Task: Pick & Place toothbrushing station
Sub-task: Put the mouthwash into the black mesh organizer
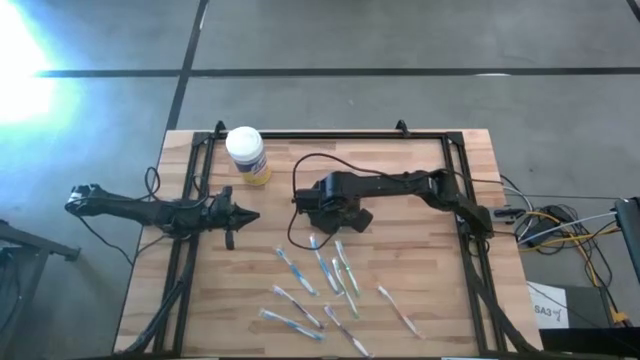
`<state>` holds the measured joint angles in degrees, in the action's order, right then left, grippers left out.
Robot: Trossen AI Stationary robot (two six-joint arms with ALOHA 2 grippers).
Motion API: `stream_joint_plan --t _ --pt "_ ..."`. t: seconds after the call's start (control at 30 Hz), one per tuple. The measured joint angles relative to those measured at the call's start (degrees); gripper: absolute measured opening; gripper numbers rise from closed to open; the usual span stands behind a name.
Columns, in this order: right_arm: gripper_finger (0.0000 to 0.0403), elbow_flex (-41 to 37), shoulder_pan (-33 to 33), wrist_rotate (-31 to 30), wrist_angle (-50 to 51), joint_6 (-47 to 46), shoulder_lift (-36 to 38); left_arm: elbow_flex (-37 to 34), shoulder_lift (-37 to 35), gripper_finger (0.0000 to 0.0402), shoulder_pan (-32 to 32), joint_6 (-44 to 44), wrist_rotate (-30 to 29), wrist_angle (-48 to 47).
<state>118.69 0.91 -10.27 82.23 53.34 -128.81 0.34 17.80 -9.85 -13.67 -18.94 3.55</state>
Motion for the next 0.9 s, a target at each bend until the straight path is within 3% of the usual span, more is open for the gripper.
stream_joint_plan --t 0.9 --pt "0.0133 -0.2 1.0 0.5 -0.2 -5.0 -0.3 0.0 0.0 0.0014 0.0 -0.2 0.0 0.2"
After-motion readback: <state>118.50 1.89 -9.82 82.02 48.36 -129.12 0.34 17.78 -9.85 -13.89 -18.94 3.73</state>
